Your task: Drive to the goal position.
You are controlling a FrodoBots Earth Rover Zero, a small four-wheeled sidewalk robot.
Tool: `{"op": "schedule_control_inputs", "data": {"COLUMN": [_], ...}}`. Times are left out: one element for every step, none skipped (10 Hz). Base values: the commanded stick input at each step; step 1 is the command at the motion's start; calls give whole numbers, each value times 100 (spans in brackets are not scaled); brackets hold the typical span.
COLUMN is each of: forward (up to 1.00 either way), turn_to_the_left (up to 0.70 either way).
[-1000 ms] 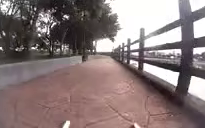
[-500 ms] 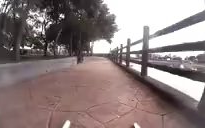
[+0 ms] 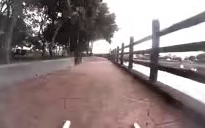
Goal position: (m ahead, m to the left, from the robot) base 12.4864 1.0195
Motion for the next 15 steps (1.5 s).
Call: {"op": "schedule_control_inputs", "data": {"forward": [100, 100, 100, 100, 100, 100, 100, 100, 100, 100, 100, 100, 100, 100, 100], "turn_to_the_left": [0, 0, 0, 0, 0, 0, 0, 0, 0, 0, 0, 0, 0, -1, -24]}}
